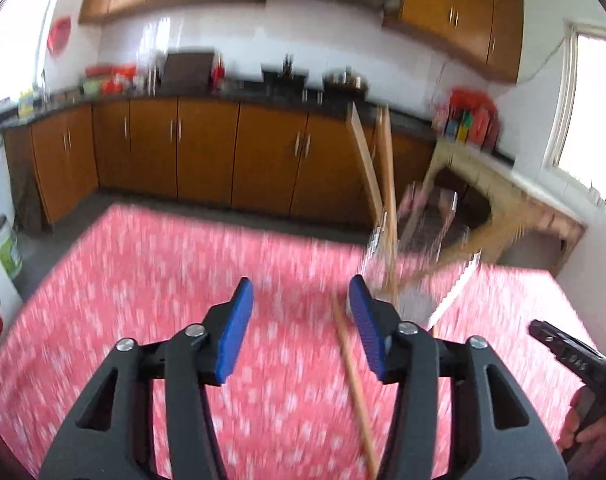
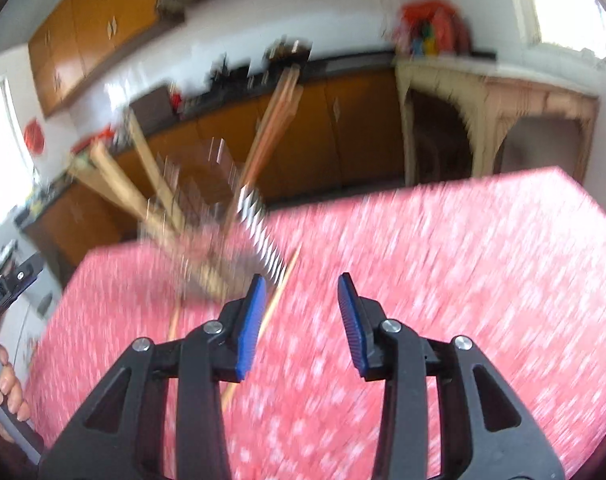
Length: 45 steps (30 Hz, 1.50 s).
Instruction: Organize utensils
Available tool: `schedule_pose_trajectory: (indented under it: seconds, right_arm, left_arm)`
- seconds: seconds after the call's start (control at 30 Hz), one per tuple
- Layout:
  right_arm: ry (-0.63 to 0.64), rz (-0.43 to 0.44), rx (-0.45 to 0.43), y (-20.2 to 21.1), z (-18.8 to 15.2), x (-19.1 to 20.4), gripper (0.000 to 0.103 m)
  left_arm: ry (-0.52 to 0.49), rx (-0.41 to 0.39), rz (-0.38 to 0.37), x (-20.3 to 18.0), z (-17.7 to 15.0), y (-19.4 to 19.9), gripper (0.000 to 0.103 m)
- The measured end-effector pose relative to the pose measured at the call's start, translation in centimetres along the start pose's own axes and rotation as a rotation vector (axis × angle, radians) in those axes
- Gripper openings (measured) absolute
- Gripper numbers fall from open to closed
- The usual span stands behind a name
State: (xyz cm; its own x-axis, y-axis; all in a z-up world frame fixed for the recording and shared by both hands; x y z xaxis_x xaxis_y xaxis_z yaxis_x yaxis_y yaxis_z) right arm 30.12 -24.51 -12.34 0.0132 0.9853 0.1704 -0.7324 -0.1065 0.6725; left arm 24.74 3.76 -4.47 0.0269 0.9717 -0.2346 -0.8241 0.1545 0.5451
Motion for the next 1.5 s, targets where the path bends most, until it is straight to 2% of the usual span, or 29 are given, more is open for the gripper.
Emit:
schedule_pose_trajectory:
  seconds: [0.1,0.23,0.47,0.53,0.57,0.6,0.67,0.87,0.97,1.0,1.03,1.1,1.13,1.2,1.3,1.4,1.5]
  right_arm:
    - [0.039,0.03,0.091,-2.3,-3.8,2.4,0.038]
    - [0.09,0.04,0.134,-3.7,-6.2,4.9,0.038]
    - [0.176,-0.034,0.158,-5.5,-6.7,6.5,0.038]
    - [0.179,-0.056,0.149,-5.8,-6.9,6.1,0.028]
    - [0.182,-0.077,0.149,-5.8,-6.8,5.7,0.014]
    - [0.162,-0.083,0.151,-5.7,-6.7,4.9,0.01]
    - [0.115,-0.094,0.159,-5.7,-6.1,3.1,0.008]
    - [-0.021,-0.246,0.134,-6.2,-3.7,-4.7,0.007]
    - [-0.078,-0.26,0.132,-6.0,-3.2,-7.5,0.008]
    - [-0.083,-0.26,0.131,-5.9,-3.2,-8.0,0.007]
    - [-0.081,-0.255,0.129,-5.8,-3.2,-8.1,0.007]
    - [-0.067,-0.252,0.124,-5.8,-3.2,-8.0,0.008]
    - [-0.055,-0.247,0.12,-5.8,-3.2,-7.9,0.008]
    - [-0.035,-0.234,0.115,-5.9,-3.2,-7.7,0.008]
    - [-0.014,-0.207,0.113,-6.2,-3.1,-6.9,0.008]
    - [-0.014,-0.192,0.114,-6.6,-2.7,-6.8,0.008]
    - [-0.024,-0.191,0.113,-7.2,-2.2,-6.8,0.008]
  left_arm:
    - [-0.009,0.078,0.008,0.3,-3.3,-1.4,0.055]
    - [-0.014,0.123,0.011,0.8,-5.9,-2.1,0.058]
    - [-0.002,0.146,0.03,1.7,-7.1,-2.7,0.059]
    - [-0.002,0.153,0.025,1.4,-7.2,-2.9,0.059]
    - [-0.005,0.156,0.022,1.2,-7.3,-3.0,0.059]
    - [-0.01,0.164,0.015,0.9,-7.4,-3.2,0.059]
    - [-0.021,0.179,0.0,0.2,-7.7,-3.6,0.059]
    - [-0.066,0.231,-0.055,-3.1,-9.2,-5.1,0.059]
    - [-0.086,0.265,-0.057,-4.4,-10.1,-6.2,0.058]
    - [-0.098,0.276,-0.052,-4.9,-10.4,-6.6,0.056]
    - [-0.104,0.283,-0.048,-5.1,-10.5,-6.8,0.05]
    - [-0.117,0.3,-0.04,-5.6,-11.1,-7.5,0.036]
    - [-0.124,0.312,-0.026,-5.6,-11.3,-8.0,0.022]
    - [-0.13,0.316,-0.006,-5.3,-11.4,-8.6,0.01]
    - [-0.134,0.31,0.027,-3.9,-10.5,-9.7,0.007]
    - [-0.131,0.298,0.09,-1.4,-8.8,-11.1,0.007]
    - [-0.097,0.288,0.128,1.1,-7.1,-12.6,0.007]
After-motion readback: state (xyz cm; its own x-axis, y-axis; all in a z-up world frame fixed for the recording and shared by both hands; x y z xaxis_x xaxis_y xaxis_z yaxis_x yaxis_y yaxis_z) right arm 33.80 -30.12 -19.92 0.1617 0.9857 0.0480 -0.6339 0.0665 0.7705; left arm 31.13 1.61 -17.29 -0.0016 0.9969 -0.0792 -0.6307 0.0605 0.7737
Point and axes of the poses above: each gripper's, at about its wrist camera, not at the fingertips, and y roughly against the way its jaws point, x to its left, z to its top, the point moved 7 cm from there along -y, roughly the way its jaws point, and after that the axes turned 6 degrees about -z, right-handed, at the moved point
